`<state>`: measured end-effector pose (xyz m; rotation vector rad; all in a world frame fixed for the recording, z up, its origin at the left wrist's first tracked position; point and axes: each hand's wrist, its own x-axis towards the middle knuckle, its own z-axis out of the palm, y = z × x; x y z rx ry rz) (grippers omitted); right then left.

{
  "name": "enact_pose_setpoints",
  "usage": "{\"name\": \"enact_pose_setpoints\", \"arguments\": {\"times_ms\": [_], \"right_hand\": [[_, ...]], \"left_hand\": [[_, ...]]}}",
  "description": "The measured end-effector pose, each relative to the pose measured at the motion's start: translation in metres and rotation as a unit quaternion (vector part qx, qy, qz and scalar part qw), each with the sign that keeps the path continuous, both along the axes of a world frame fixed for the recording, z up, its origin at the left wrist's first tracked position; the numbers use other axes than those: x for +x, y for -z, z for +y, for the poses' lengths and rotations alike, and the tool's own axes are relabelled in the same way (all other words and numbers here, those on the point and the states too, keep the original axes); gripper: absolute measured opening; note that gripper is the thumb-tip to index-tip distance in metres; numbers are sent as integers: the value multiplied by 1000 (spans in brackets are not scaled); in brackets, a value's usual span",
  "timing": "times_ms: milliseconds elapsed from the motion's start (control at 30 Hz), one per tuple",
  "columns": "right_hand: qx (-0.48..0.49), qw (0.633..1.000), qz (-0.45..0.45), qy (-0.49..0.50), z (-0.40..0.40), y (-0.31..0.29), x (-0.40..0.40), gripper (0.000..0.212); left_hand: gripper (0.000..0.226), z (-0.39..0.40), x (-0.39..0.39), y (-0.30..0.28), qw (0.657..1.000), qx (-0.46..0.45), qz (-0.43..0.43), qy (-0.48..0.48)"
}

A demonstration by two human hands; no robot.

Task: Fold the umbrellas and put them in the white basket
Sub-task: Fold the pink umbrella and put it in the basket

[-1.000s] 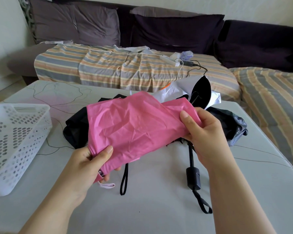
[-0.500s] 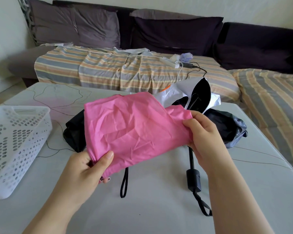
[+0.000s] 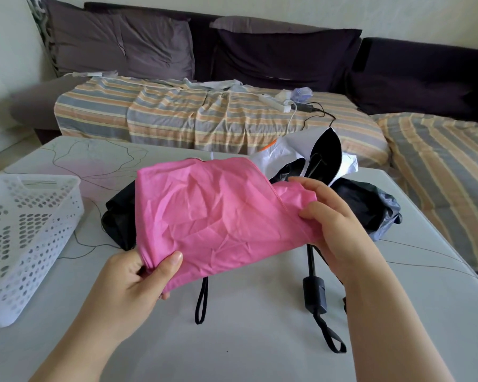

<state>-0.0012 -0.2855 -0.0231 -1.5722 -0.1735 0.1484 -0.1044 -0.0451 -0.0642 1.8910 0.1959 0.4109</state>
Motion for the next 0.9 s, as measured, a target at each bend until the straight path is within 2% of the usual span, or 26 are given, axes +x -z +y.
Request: {"name": "enact_pose_setpoints", "arguments": {"times_ms": [167,300,367,433,467,567,633,767,900], "right_hand": [[34,999,-2,-6,0,0,0,22],[-3,999,-25,-23,1,1,-1,27],[3,999,-46,-15,2,3,-1,24],[23,997,-69,0,3,5,0,22],[31,996,-79,5,3,6,0,26],[49,994,-96,-7,2,9,2,55],[35,994,-104,2,4,9,1,60],[-25,991,-128,32,7,9,0,37],[-11,989,-138,41,7,8,-1,25]], "left_hand": [[50,3,1,2,1000,-10,0,1],[43,4,1,4,1000,-18,8,2],[34,3,3,5,999,-38,14,8],[35,2,6,8,997,-77,18,5],[37,2,7,9,995,-101,18,-2],[43,2,10,10,989,-149,22,1],[43,4,11,10,988,-153,27,5],[38,5,11,10,987,-161,22,5],[35,3,11,10,987,-157,16,-4]]}}
